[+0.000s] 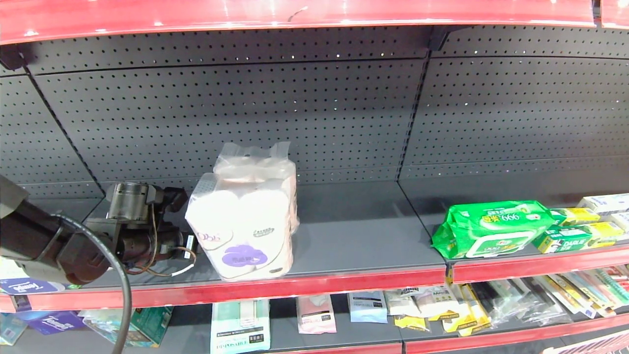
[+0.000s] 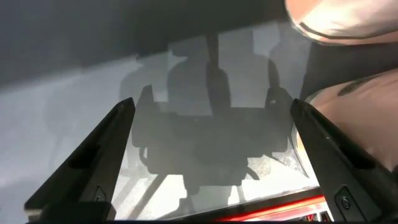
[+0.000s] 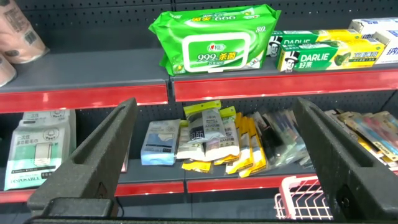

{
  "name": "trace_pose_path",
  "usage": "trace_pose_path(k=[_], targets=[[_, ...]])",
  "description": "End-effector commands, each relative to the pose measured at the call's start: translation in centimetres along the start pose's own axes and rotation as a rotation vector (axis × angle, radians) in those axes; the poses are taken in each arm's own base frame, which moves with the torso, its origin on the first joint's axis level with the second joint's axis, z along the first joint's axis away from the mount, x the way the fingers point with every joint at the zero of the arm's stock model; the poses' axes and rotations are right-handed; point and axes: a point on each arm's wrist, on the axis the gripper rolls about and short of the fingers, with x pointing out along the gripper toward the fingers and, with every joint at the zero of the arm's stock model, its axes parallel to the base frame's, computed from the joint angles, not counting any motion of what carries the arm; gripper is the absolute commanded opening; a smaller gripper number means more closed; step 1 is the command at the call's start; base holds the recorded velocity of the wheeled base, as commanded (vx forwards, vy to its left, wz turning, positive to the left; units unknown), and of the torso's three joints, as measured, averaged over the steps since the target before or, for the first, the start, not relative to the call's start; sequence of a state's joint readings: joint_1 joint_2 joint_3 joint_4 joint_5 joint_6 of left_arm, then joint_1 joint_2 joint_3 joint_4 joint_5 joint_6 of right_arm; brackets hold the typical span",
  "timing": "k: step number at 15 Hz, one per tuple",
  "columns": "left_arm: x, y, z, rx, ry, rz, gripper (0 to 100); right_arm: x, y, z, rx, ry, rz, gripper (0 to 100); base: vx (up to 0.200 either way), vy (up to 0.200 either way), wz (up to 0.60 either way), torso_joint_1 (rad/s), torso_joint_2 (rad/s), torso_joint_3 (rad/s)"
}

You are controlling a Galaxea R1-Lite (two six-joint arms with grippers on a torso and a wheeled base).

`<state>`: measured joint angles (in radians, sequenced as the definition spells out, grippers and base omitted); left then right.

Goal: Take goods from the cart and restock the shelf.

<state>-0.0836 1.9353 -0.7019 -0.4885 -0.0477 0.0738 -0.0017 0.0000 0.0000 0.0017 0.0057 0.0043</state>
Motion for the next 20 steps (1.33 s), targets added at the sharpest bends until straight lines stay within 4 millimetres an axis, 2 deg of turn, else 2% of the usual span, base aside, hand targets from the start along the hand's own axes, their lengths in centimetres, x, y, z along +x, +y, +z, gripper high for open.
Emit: trace_pose_path(k=[1,16,18,20], targets=[[0.0,0.0,0.1,0.000,-0.002,0.000,100,0.0,0.0,0.0,0.000,0.001,0.001,100,0.000,0.000,0.00,0.000,0.00,0.000],[0.1,-0.7,0.2,0.014,-0.001,-0.017,100,0.0,0.0,0.0,0.000,0.001,0.001,100,0.000,0.000,0.00,0.000,0.00,0.000],[-0.2,-0.1,0.2,0.005,-0.012,0.001,100,0.0,0.0,0.0,0.000,0.001,0.001,100,0.000,0.000,0.00,0.000,0.00,0.000],[-1.2,1.6,0.6,-0.001,-0.042,0.042,100,0.0,0.0,0.0,0.000,0.001,0.001,100,0.000,0.000,0.00,0.000,0.00,0.000]])
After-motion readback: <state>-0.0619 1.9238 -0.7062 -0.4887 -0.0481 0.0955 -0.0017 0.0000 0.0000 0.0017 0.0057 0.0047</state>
